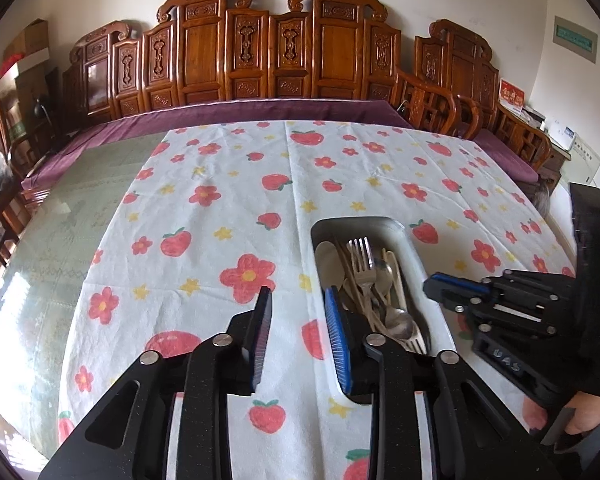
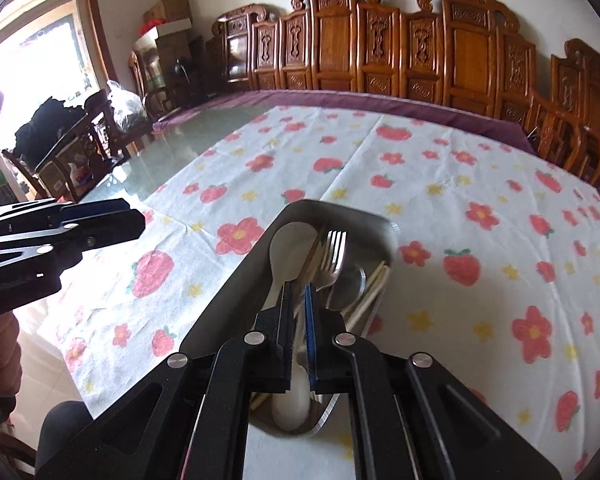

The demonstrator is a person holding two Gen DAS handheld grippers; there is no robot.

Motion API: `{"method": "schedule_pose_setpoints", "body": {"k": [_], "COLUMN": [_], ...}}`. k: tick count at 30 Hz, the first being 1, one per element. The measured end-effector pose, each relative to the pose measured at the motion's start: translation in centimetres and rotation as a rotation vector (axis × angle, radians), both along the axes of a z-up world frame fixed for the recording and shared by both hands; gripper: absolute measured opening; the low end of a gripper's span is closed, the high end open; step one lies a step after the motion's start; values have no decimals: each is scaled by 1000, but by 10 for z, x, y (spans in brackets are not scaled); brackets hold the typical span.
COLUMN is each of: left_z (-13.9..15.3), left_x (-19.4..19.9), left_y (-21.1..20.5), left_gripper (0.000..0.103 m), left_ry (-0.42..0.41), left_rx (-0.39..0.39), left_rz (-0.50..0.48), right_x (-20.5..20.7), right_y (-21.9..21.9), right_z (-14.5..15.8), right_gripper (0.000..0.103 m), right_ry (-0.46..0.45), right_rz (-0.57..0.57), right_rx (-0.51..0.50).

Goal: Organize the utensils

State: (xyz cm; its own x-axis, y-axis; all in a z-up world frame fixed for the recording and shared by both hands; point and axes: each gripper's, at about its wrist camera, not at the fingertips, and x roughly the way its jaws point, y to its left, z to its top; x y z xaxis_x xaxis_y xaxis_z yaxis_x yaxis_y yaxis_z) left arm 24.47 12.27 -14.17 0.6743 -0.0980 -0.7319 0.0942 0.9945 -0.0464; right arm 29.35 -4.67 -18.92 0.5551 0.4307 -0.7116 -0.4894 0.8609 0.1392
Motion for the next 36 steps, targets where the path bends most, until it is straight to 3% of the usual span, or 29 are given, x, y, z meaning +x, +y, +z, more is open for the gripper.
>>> {"method": "schedule_pose_setpoints", "body": {"k": [2, 4, 5, 7, 10, 11, 13, 20, 29, 36], "left_z": [6, 13, 16, 22, 28, 30, 36, 47, 54, 88], "left_x": [-5, -12, -16, -22, -31, -33, -42, -64, -89, -114], "left_y": [-7, -17, -20, -30, -43, -47, -57, -81, -101, -112], "left_gripper": [30, 50, 54, 55, 57, 74, 95, 95, 95, 95], "left_ry": [-5, -21, -34, -41, -44, -44, -68, -75, -107, -194], "left_rx": [-2, 1, 2, 2, 3, 5, 13, 13, 12, 12], "left_rz": [-6, -8, -10, -19, -25, -27, -22, -10, 21, 11], "right_x": [-12, -24, -29, -40, -56, -62, -73, -109, -144, -170], "right_y": [-14, -29, -36, -50, -70, -76, -89, -129, -165, -181], "right_z": [13, 24, 28, 35, 45, 49, 57, 80, 98, 136], "right_gripper": [9, 16, 18, 22, 45, 54, 65, 100, 100, 100], "right_ry": [-30, -49, -57, -68, -85, -93, -116, -168, -191, -281], "right_rz": [-19, -40, -50, -69, -109, -121, -149, -239, -302, -342], "right_rx": [-10, -6, -8, -9, -7, -7, -10, -17, -4, 30]}}
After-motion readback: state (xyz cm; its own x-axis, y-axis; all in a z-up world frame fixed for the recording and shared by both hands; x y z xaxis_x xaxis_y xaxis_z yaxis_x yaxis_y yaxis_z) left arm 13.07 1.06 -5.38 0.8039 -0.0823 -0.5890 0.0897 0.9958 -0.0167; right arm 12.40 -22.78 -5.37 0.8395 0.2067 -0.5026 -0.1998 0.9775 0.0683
